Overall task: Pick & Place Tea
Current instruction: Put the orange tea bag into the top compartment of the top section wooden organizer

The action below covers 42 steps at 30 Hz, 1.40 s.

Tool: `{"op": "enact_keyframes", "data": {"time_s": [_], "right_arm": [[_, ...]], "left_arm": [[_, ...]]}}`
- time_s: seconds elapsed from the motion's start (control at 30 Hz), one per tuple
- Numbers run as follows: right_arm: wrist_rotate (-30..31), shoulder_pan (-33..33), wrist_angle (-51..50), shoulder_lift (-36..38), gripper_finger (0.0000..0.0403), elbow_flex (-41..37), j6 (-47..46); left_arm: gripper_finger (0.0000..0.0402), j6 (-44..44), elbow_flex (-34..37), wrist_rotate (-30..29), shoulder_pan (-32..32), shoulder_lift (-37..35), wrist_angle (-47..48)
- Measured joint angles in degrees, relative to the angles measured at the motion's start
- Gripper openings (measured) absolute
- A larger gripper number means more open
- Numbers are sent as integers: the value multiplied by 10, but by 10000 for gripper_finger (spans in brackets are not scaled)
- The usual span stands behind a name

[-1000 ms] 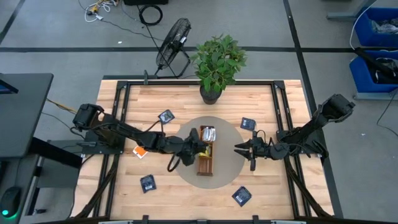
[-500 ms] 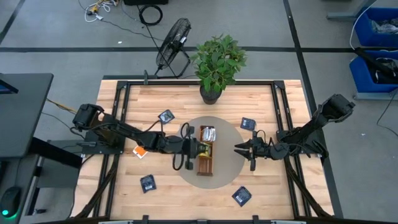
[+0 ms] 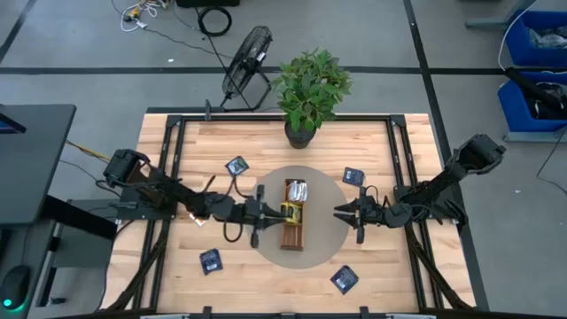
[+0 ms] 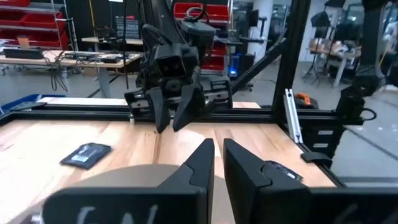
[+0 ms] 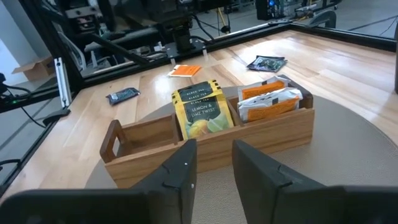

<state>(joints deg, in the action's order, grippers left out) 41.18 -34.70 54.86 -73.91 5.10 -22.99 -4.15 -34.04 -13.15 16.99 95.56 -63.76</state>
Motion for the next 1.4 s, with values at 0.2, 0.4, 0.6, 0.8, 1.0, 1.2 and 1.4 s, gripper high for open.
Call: {"op": "enact_keyframes", "data": {"time_s": [0.2,0.4,0.6,0.8,1.0,1.2,1.4], "right_arm": [[-3,0,-1,0,111,0,-8],[-62,0,-9,0,111,13,-23],[-72,8,-117,0,111,74,-2],[-73,17,-227,0,111,126,8],[-68,17,-226,0,111,129,26],[-61,17,-233,0,111,129,24],[-60,17,-233,0,111,129,24]], "left_arm": [[30,-16,68,-6,3,0,-80],[30,-35,100,-13,4,-3,-106],[30,-20,120,-18,4,-20,-131],[30,-63,168,-32,4,-54,-130],[30,-111,202,-35,9,-76,-133],[30,-73,206,-32,32,-76,-127],[9,-3,205,-80,58,-94,-94]]}}
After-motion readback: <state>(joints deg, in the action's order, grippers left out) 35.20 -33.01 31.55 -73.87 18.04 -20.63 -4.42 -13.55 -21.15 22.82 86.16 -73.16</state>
